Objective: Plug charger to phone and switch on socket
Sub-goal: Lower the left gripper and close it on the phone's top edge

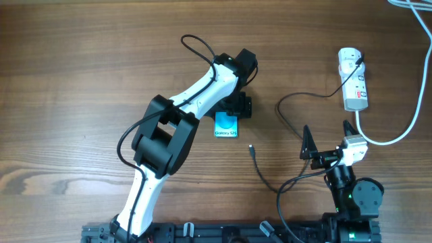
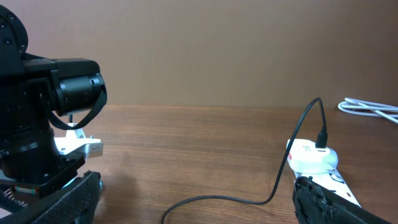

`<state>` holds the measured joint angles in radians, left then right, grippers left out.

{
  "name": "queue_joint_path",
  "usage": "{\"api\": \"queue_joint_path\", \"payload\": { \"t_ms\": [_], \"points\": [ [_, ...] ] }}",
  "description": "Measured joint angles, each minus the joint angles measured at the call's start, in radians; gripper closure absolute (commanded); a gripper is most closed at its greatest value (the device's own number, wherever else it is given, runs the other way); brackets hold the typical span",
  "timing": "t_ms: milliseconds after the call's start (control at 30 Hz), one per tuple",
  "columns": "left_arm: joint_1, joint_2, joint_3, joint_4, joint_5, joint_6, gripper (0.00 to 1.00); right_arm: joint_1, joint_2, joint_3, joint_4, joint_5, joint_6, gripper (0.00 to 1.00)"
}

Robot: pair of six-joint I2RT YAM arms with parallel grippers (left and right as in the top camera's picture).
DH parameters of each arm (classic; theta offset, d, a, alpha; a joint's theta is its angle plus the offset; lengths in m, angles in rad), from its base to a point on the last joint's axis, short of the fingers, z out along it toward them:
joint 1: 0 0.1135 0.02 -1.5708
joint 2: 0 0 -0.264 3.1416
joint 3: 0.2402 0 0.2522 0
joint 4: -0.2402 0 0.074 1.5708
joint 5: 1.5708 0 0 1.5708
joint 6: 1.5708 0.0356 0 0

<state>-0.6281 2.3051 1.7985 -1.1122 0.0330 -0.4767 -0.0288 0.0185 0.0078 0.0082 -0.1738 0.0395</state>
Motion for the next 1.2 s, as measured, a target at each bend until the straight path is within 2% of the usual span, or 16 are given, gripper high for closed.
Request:
{"api": "queue_joint_path", "payload": {
  "t_ms": [400, 567, 1200],
  "points": [
    [-0.002, 0.001, 0.000, -0.005, 0.005, 0.000, 0.14, 0.000, 0.000, 0.000, 0.000, 0.000, 0.000, 0.00],
    [-0.002, 0.001, 0.000, -0.006, 0.005, 0.000, 0.22, 0.000, 0.000, 0.000, 0.000, 0.000, 0.000, 0.00],
    [-0.001, 0.001, 0.000, -0.002, 0.006, 0.000, 0.27, 0.000, 0.000, 0.000, 0.000, 0.000, 0.000, 0.00]
  ]
}}
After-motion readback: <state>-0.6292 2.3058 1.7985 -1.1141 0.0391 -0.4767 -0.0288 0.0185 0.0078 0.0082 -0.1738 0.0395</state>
